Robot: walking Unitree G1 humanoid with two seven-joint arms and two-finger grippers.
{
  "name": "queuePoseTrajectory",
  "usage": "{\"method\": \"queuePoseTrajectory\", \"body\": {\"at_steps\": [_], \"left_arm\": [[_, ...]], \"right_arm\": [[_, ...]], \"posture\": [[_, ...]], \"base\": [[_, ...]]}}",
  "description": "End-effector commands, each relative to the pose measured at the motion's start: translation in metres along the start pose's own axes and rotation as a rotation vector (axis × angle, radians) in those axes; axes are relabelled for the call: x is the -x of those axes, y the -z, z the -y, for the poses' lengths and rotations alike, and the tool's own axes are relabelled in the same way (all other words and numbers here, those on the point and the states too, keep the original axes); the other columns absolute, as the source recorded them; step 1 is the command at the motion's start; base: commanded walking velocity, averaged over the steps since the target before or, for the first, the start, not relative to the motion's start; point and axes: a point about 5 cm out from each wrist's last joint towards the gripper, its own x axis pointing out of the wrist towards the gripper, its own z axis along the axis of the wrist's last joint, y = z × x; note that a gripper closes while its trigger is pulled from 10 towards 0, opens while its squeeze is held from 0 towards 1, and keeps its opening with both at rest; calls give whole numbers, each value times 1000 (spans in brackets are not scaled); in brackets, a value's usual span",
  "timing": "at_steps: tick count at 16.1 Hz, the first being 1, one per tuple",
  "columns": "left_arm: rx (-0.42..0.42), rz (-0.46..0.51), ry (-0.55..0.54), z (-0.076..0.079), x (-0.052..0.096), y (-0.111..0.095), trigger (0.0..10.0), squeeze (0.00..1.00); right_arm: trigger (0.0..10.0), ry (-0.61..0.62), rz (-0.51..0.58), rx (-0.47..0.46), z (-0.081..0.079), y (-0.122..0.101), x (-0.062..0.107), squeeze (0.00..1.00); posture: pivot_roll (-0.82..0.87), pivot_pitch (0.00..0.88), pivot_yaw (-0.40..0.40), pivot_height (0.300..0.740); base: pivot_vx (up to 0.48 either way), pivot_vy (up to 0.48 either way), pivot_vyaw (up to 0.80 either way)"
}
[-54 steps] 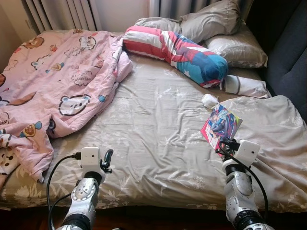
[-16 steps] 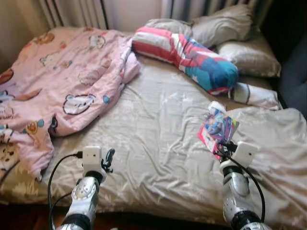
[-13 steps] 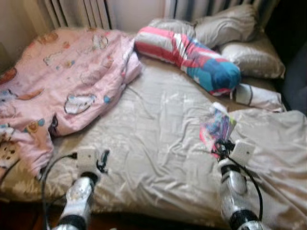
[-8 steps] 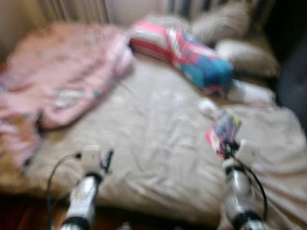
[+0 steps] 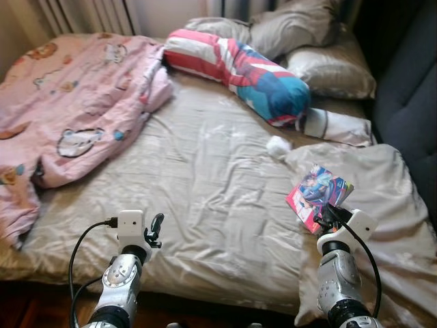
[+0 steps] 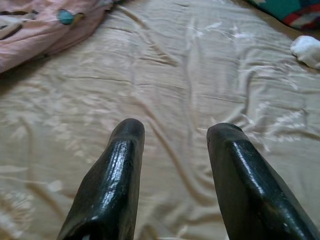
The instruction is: Clean up the room
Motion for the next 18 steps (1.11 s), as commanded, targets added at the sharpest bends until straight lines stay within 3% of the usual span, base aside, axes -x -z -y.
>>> {"method": "queuePoseTrajectory", "body": {"at_steps": [1, 6, 9, 11, 14, 18], "left_arm": [[-9, -28, -7, -5, 3, 5, 10000, 0], [-10, -31, -1, -4, 1, 3, 10000, 0], [-26, -33, 4, -5, 2, 4, 10000, 0], [-29, -27, 11, -6, 2, 3, 10000, 0], [-40, -9, 18, -9, 5, 1, 10000, 0], [-69, 23, 37, -16, 13, -2, 10000, 0]], "right_arm": [[10000, -17, 38, 10, -2, -6, -2, 0], [10000, -21, 42, -3, -3, -8, -3, 0], [10000, 26, 23, -60, 2, -6, -4, 0], [10000, 65, -29, -151, 4, -2, -6, 0], [10000, 92, -81, -371, 1, 7, -6, 0], [10000, 182, -119, -518, 8, 17, -2, 0]], "posture": [[62, 157, -28, 740], [67, 137, -26, 740], [69, 142, -18, 740], [78, 165, -4, 740], [103, 193, 14, 740], [151, 252, 50, 740]], "base": [[0, 0, 0], [0, 0, 0], [0, 0, 0], [0, 0, 0], [0, 0, 0], [0, 0, 0]]}}
